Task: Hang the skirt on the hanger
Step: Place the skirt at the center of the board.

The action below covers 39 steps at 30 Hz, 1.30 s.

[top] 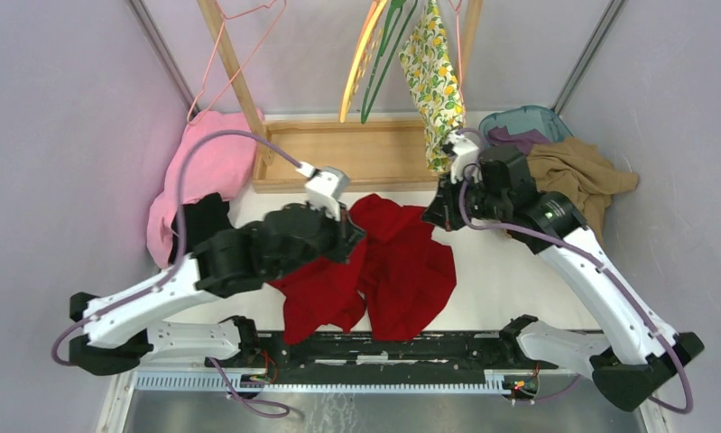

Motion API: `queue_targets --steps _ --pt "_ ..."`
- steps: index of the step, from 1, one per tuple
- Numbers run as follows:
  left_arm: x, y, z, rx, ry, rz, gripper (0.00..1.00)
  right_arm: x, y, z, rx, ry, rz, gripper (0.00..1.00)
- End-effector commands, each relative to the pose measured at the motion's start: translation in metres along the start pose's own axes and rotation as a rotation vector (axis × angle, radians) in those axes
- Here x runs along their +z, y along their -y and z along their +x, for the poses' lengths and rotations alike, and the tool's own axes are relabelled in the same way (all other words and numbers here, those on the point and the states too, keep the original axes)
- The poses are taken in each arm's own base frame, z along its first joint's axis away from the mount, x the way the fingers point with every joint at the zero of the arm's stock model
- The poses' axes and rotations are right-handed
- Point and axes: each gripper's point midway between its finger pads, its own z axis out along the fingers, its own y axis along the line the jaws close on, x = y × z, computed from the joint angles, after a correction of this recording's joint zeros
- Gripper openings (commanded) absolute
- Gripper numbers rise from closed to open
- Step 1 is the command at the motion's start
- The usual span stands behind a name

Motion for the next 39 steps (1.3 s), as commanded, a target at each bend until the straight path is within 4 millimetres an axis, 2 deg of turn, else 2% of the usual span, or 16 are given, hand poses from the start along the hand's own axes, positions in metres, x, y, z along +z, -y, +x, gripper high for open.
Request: queue_targets --steps 1,4,6,10,11,13,15,18,22,25,27,29,30,32,35,39 --pt "0.027 0.066 0.020 -0.128 -0.026 0.262 0.03 -0.027 0.046 -0.009 0.030 0.113 0.234 0.03" --pt "0.045 0.091 0.055 -0.119 -0.075 0.293 0.03 -0.037 0.059 -0.001 0.050 0.112 0.296 0.07" --pt "0.054 0.104 0.076 -0.109 -0.105 0.306 0.03 -0.045 0.066 0.002 0.054 0.116 0.343 0.20" --pt "0.071 0.129 0.113 -0.104 -0.168 0.355 0.06 -0.060 0.074 0.004 0.055 0.127 0.417 0.40" --pt "0.073 0.133 0.123 -0.096 -0.189 0.356 0.08 -0.064 0.074 0.004 0.051 0.130 0.427 0.42" --pt "0.072 0.139 0.141 -0.081 -0.228 0.366 0.20 -0.070 0.072 0.003 0.042 0.140 0.428 0.47" --pt "0.066 0.136 0.153 -0.052 -0.249 0.339 0.32 -0.070 0.066 0.002 0.034 0.136 0.399 0.46" --pt "0.054 0.108 0.150 -0.050 -0.225 0.233 0.41 -0.056 0.055 0.007 0.031 0.095 0.311 0.44" --pt "0.025 0.062 0.124 -0.124 -0.134 0.133 0.65 -0.030 0.038 0.010 0.017 0.043 0.158 0.38" --pt "0.006 0.023 0.109 -0.173 -0.070 0.029 0.73 -0.008 0.024 0.005 -0.031 0.028 0.068 0.39" --pt "-0.004 -0.006 0.103 -0.208 -0.029 -0.059 0.81 0.012 0.015 -0.001 -0.066 0.019 0.027 0.41" --pt "-0.017 -0.035 0.097 -0.248 0.017 -0.141 0.96 0.040 0.010 -0.005 -0.094 -0.005 0.000 0.43" --pt "-0.021 -0.044 0.098 -0.262 0.026 -0.162 1.00 0.052 0.008 -0.010 -0.106 -0.003 -0.002 0.45" --pt "-0.026 -0.057 0.100 -0.290 0.039 -0.194 0.99 0.078 0.003 -0.022 -0.150 0.010 -0.019 0.49" --pt "-0.026 -0.068 0.113 -0.295 0.022 -0.232 0.99 0.118 -0.008 -0.037 -0.218 0.022 -0.048 0.59" --pt "-0.022 -0.075 0.130 -0.298 -0.006 -0.256 0.99 0.177 -0.005 -0.050 -0.258 0.008 -0.054 0.65"
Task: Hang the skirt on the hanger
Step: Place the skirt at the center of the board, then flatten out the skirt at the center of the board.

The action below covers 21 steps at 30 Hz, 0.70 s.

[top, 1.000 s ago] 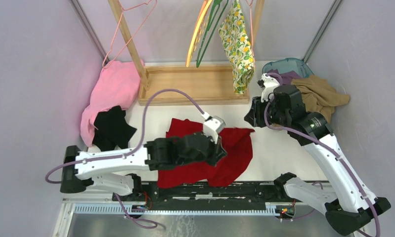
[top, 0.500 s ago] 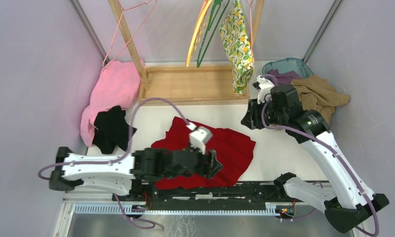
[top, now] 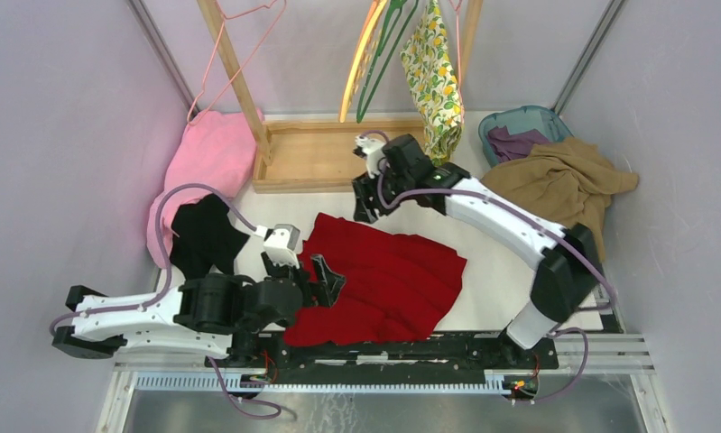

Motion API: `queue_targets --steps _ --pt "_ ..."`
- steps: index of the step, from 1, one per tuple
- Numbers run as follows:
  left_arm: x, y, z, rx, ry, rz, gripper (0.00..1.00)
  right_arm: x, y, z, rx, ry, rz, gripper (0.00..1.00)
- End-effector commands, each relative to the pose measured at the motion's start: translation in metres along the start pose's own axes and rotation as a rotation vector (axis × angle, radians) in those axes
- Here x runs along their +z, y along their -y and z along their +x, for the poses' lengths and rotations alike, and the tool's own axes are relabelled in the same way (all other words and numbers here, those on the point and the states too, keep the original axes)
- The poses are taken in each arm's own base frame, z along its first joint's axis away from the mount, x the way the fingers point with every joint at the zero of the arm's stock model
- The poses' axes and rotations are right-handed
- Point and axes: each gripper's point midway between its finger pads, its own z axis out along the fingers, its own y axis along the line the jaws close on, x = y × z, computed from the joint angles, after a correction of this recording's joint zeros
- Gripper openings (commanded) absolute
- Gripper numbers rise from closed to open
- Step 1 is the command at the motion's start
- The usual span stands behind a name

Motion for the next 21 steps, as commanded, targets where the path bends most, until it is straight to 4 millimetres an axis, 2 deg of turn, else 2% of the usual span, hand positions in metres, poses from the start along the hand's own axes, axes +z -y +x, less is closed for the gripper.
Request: queue_targets --steps 1,5,9,14,21 --pt "0.007 -0.024 0.008 -0.052 0.023 -0.093 0.99 0.039 -0.008 -0.073 -0.122 0.174 -0.036 0.66" --pt "0.007 -0.029 0.014 -0.076 0.014 -0.080 0.99 0.091 -0.007 -0.079 -0.115 0.145 -0.059 0.65" --pt "0.006 -0.031 0.015 -0.079 0.014 -0.075 0.99 0.121 -0.017 -0.082 -0.118 0.119 -0.065 0.66" --pt "0.004 -0.034 0.014 -0.077 0.017 -0.075 0.99 0.137 -0.026 -0.083 -0.102 0.112 -0.027 0.68" --pt "0.000 -0.039 0.012 -0.090 0.022 -0.060 0.99 0.151 -0.024 -0.063 -0.156 0.027 0.141 0.68"
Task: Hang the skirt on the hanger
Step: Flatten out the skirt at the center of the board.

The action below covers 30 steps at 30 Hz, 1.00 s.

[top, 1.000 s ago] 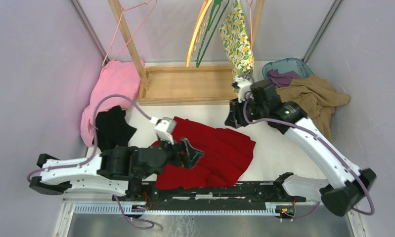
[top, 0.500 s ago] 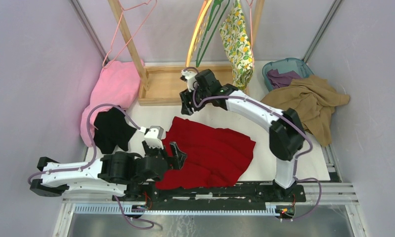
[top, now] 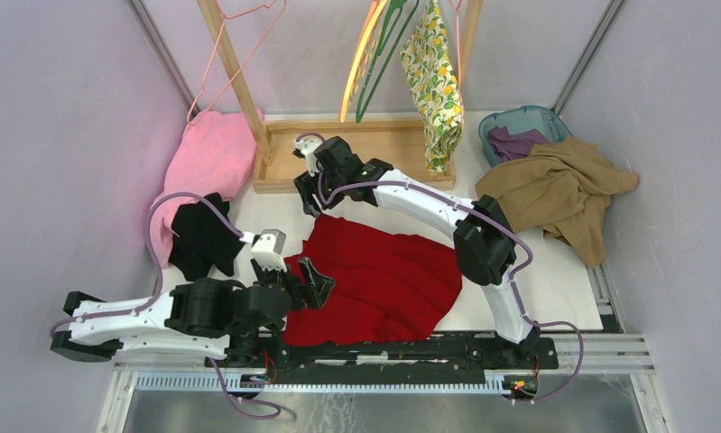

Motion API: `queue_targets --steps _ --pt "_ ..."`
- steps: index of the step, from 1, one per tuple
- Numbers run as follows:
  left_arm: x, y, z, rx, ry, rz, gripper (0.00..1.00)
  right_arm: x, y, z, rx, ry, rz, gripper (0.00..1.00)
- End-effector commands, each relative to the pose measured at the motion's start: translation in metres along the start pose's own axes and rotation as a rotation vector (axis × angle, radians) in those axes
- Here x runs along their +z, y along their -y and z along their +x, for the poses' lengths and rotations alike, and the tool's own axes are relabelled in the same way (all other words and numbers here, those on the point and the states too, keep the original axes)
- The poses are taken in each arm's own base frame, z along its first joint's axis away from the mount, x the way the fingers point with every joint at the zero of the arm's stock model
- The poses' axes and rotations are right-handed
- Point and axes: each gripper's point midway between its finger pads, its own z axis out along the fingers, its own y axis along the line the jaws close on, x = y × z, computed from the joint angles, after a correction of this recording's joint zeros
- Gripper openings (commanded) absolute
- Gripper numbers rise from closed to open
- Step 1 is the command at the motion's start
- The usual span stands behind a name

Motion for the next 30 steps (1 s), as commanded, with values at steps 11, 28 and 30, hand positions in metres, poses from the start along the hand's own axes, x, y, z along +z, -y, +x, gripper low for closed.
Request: queue_targets --steps 11,28,30 --pt "-0.003 -0.006 -0.007 -0.065 0.039 0.013 0.99 -0.008 0.026 0.029 -0.127 -0.175 0.405 0.64" --pt "0.002 -0.002 -0.002 -0.046 0.030 0.014 0.99 -0.116 0.034 0.050 -0.147 -0.187 0.557 0.01" --pt "0.006 0.001 0.001 -0.022 0.025 -0.003 0.99 -0.144 0.036 0.051 -0.125 -0.136 0.583 0.01"
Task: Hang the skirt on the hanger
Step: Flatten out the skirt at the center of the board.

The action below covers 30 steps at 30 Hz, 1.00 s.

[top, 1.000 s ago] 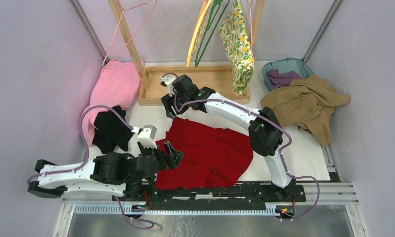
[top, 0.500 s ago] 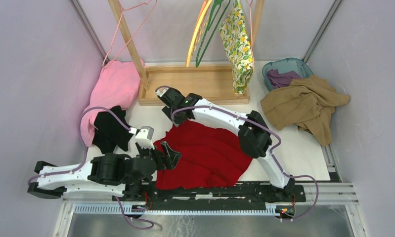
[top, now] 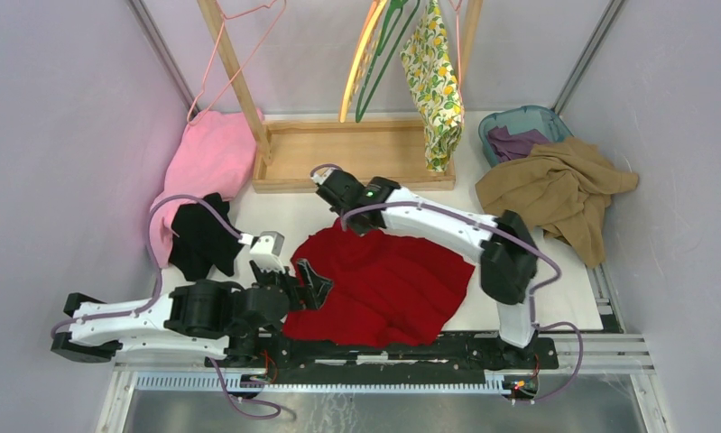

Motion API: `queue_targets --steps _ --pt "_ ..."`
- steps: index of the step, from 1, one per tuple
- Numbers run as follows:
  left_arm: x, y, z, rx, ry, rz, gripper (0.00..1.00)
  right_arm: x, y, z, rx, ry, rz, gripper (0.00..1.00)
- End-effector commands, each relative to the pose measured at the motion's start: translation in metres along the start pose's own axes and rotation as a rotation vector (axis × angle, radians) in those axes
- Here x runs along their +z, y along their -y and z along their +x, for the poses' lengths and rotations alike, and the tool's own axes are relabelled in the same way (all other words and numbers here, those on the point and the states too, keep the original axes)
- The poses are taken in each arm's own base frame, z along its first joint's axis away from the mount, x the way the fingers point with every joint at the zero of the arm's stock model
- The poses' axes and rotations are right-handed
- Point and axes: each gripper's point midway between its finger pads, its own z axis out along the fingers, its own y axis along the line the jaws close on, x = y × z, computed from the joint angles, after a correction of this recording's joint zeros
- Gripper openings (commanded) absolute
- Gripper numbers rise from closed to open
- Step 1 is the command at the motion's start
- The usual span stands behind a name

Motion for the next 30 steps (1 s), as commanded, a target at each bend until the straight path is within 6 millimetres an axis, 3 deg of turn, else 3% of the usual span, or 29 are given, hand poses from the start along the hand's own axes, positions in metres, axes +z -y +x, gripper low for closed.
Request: queue_targets --steps 1,3,9,15,22,25,30 --pt "0.011 0.011 0.001 0.004 0.017 -0.023 0.99 -0.076 0.043 0.000 0.105 0.165 0.078 0.01" --pt "0.016 0.017 0.004 0.032 0.012 -0.039 0.99 -0.098 0.057 0.013 0.139 0.203 0.093 0.01" --pt "0.029 0.038 -0.006 0.050 0.040 -0.041 0.99 -0.143 0.075 0.068 0.272 0.333 0.022 0.01" --pt "0.087 0.081 -0.014 0.080 -0.092 0.079 0.99 -0.148 0.087 0.125 0.294 0.279 0.045 0.01" --pt "0.147 0.072 -0.070 0.050 -0.089 0.045 0.99 -0.138 0.084 0.166 0.332 0.234 0.035 0.01" --pt "0.184 0.063 -0.070 0.048 -0.157 0.014 0.99 -0.138 0.081 0.171 0.347 0.242 0.015 0.01" --pt "0.235 0.046 -0.051 0.014 -0.262 -0.016 0.99 -0.137 0.078 0.171 0.354 0.242 0.001 0.01"
